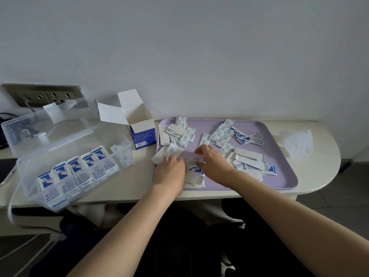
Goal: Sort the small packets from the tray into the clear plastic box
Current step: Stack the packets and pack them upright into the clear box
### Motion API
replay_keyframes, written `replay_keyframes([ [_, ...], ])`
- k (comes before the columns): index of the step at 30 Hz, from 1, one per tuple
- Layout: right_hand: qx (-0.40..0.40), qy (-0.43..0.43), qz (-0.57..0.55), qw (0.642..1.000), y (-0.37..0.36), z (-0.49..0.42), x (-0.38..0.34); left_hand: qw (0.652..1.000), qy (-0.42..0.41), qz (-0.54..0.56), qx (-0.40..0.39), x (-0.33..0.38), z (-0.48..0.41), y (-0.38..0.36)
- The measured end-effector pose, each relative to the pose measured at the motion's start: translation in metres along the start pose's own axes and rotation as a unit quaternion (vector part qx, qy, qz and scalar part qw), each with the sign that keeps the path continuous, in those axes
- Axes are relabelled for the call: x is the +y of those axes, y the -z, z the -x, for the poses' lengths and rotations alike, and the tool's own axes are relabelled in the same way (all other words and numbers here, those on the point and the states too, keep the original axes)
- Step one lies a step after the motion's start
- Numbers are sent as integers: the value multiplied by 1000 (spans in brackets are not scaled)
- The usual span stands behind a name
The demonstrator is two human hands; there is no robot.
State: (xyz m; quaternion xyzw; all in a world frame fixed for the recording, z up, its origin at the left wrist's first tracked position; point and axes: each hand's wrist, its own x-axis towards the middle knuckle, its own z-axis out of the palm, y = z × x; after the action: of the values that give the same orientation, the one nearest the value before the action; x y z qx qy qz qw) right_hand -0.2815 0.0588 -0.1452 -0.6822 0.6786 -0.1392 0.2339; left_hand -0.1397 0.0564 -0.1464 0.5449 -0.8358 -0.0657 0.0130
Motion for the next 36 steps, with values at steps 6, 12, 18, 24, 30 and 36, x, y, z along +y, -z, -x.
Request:
replay_keyframes([
  [6,-15,48,-19,999,-13,5,-7,999,1,-35,-25,1,4,-6],
  [12,-22,101,140,985,-12,9,-3,999,-15,-42,-20,10,2,-7],
  [18,7,133,168,977,-10,8,-3,999,17,-29,-24,5,3,-12],
  [24,39,156,155,975,-5,7,-5,1000,-14,-23,11,3,3,-4],
  [30,80,157,158,972,0,7,-18,998,5,63,11,-6,12,23],
  [36,49,185,109,975,0,15,-36,996,18,82,18,-24,22,41],
])
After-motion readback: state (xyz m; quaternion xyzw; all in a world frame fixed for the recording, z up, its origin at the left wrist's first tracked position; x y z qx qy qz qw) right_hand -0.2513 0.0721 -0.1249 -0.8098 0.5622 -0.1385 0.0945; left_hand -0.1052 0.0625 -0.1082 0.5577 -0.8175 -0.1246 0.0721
